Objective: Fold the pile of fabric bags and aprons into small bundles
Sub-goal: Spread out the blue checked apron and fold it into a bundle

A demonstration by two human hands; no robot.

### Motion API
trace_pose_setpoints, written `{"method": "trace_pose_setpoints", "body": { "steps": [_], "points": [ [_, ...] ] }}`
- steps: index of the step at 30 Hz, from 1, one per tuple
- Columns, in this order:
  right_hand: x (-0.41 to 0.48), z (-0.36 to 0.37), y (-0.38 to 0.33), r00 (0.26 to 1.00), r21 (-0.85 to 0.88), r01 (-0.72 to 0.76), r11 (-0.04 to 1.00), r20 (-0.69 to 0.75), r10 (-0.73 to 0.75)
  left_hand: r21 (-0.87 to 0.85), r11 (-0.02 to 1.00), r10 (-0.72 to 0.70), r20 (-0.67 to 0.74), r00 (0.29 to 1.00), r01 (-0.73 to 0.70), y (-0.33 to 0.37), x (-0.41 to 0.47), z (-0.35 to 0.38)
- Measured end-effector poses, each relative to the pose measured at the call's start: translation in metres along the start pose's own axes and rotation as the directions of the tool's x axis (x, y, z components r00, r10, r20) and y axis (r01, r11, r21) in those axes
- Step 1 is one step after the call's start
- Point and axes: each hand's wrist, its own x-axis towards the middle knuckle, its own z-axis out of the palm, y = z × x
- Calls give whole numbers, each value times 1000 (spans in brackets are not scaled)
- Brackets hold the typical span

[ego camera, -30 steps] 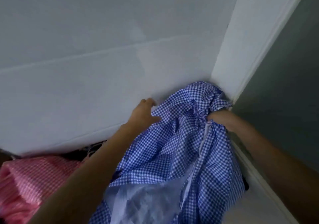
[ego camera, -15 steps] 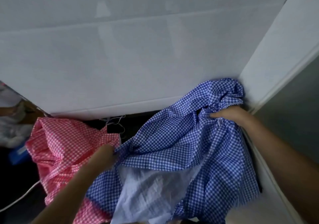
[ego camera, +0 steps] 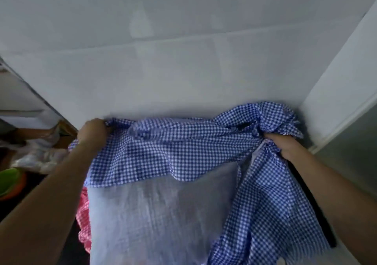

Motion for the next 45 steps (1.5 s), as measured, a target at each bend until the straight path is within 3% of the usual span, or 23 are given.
{"method": "trace_pose_setpoints", "body": {
  "steps": [2,4,7,9,10,13,14,16,19,20,22,25,28,30,32,33,34,36,37,39,41,43,45],
  "points": [
    [89,-22,50,1000,-38,-26,999,-7,26,-33,995,-101,-153,983,97,16,-28,8],
    [91,-19,55,996,-102,-82,991,37,86,-137,978,-190,-252,949,159,24,-54,29],
    [36,-4,20,986,-277,-164,947,-31,161,-192,977,12,-390,921,-94,43,-96,62],
    [28,-8,11,972,-383,-229,895,-51,227,-144,966,171,-278,945,-217,48,-122,87],
    [25,-11,8,970,-389,-238,890,-58,234,-126,969,199,-124,972,-214,47,-130,98],
    [13,-12,5,988,-490,-150,859,-97,117,27,1000,-22,334,942,13,30,-139,125],
    [11,-13,4,993,-603,-114,789,-93,72,33,998,-70,399,914,62,23,-140,133],
    [1,-12,-4,994,-857,-107,505,-88,63,32,994,-111,437,893,108,15,-139,139],
    [-8,2,-17,990,-987,-143,69,-143,11,42,989,-143,480,866,140,20,-132,142],
    [-20,14,-23,990,-994,-111,-17,-109,-93,37,987,-155,491,857,158,23,-129,143],
    [-35,47,-29,942,-985,125,-121,156,-299,-28,980,-159,498,852,199,23,-122,149],
    [-58,105,-20,741,-795,606,7,562,-368,-253,949,-81,387,918,191,10,-118,157],
    [-51,154,13,716,-711,698,84,691,-99,-323,938,4,373,928,126,-5,-128,158],
    [-31,173,33,753,-743,658,120,651,-97,-297,948,32,437,899,111,-14,-135,157],
    [-12,179,36,825,-690,551,470,536,-179,-287,954,51,447,893,89,-19,-136,155],
    [-4,181,29,873,-497,421,758,449,-191,-284,956,60,445,894,77,-20,-135,154],
    [-1,180,18,909,-145,247,958,376,-178,-283,957,72,445,893,63,-22,-135,154],
    [6,174,-1,900,397,67,915,371,-227,-285,958,106,440,892,27,-25,-139,153],
    [1,170,-4,867,437,60,898,423,-263,-274,962,114,433,894,10,-25,-140,155],
    [-19,163,4,842,92,326,941,425,-333,-235,972,101,435,895,5,-25,-140,157],
    [-36,150,26,763,-251,643,723,299,-574,-188,982,64,436,898,21,-26,-134,161],
    [-50,130,50,639,-309,757,576,165,-751,-147,988,26,421,907,40,-30,-125,162],
    [-56,107,73,700,-269,681,681,-33,-714,-100,993,-12,414,910,58,-39,-116,162]
  ]
}}
